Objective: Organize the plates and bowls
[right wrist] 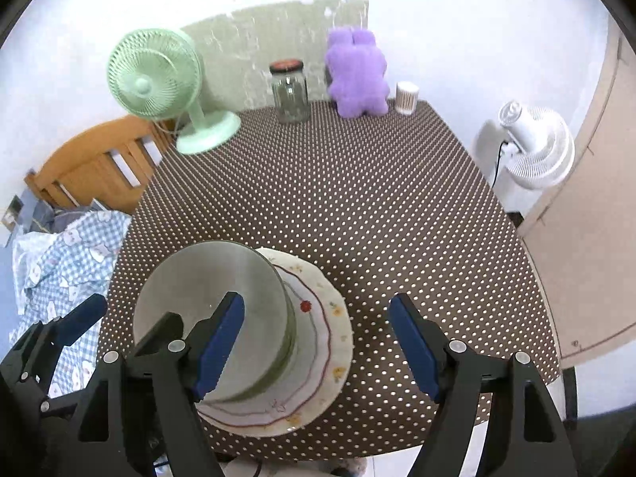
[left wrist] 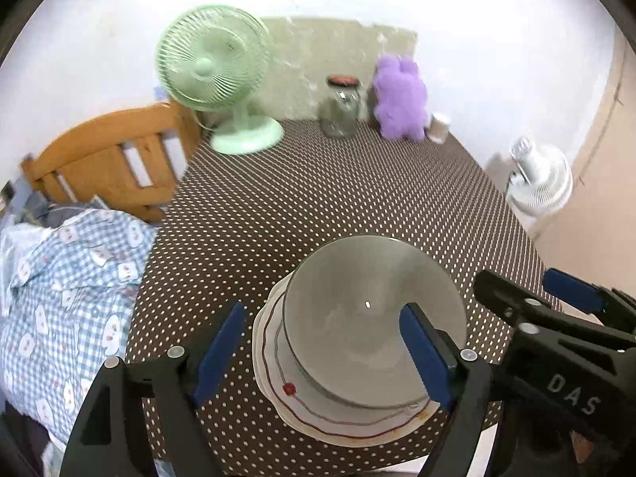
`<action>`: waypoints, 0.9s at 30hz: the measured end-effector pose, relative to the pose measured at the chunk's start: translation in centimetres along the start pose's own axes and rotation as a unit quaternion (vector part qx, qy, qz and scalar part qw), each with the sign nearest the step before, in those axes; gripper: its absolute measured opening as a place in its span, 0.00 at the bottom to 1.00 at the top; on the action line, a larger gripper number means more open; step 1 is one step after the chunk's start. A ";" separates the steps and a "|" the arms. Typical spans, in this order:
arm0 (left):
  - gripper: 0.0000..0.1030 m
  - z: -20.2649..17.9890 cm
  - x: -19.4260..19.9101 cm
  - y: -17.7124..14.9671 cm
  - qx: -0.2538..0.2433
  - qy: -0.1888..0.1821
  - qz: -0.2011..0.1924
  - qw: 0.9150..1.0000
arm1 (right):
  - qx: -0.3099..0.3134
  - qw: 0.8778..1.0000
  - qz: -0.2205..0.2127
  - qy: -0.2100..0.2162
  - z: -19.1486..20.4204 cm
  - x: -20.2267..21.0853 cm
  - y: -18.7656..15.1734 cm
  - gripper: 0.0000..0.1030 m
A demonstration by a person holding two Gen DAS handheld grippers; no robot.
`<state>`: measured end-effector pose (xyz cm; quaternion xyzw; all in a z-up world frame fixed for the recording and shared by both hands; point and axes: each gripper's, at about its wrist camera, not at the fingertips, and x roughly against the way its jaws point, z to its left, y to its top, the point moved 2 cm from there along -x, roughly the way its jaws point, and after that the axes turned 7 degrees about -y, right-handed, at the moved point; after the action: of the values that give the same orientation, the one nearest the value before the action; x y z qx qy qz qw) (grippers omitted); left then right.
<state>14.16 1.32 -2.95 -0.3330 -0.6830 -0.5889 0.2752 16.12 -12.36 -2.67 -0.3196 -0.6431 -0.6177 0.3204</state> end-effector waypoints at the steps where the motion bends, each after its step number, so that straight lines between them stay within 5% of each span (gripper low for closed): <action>1: 0.79 -0.1 0.4 -0.3 0.004 0.002 -0.007 1.000 | 0.000 1.000 -0.008 0.002 -0.2 0.4 -0.1 0.76; 11: 0.92 -2.1 4.6 -4.1 0.010 0.027 -0.071 0.997 | 0.006 0.996 -0.092 0.001 -3.1 5.0 -3.7 0.83; 27: 0.96 -3.1 7.3 -9.9 0.007 0.037 -0.132 0.990 | 0.004 0.988 -0.156 -0.019 -6.5 7.0 -10.5 0.84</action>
<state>1.82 -1.64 -3.00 -0.2157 -0.7147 -0.6271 0.2225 3.64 -19.07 -2.98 -0.2256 -0.6933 -0.6516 0.2093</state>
